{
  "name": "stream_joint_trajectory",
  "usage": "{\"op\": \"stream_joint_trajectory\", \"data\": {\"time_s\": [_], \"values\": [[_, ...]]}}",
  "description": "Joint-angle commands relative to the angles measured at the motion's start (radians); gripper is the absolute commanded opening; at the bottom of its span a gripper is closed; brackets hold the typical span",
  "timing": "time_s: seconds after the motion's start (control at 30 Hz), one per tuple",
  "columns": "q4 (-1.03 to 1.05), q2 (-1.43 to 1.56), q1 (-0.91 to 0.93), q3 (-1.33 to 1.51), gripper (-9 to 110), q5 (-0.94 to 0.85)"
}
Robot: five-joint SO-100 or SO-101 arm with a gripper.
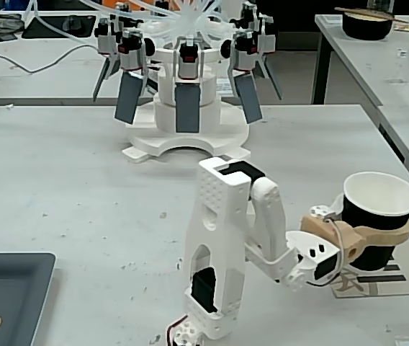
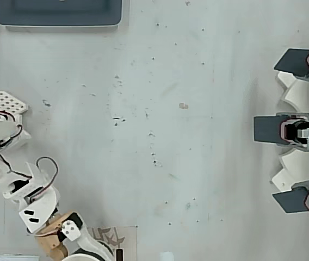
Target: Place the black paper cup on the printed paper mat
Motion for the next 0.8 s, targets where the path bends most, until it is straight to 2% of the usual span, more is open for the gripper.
{"op": "stream_joint_trajectory", "data": {"time_s": [0.0,0.47,0.77], "values": [[-0.037,-0.037,0.017,-0.087,9,0.006],[-0.080,-0.276,0.020,-0.305,9,-0.002],[-0.121,-0.362,0.020,-0.319,9,0.000]]}}
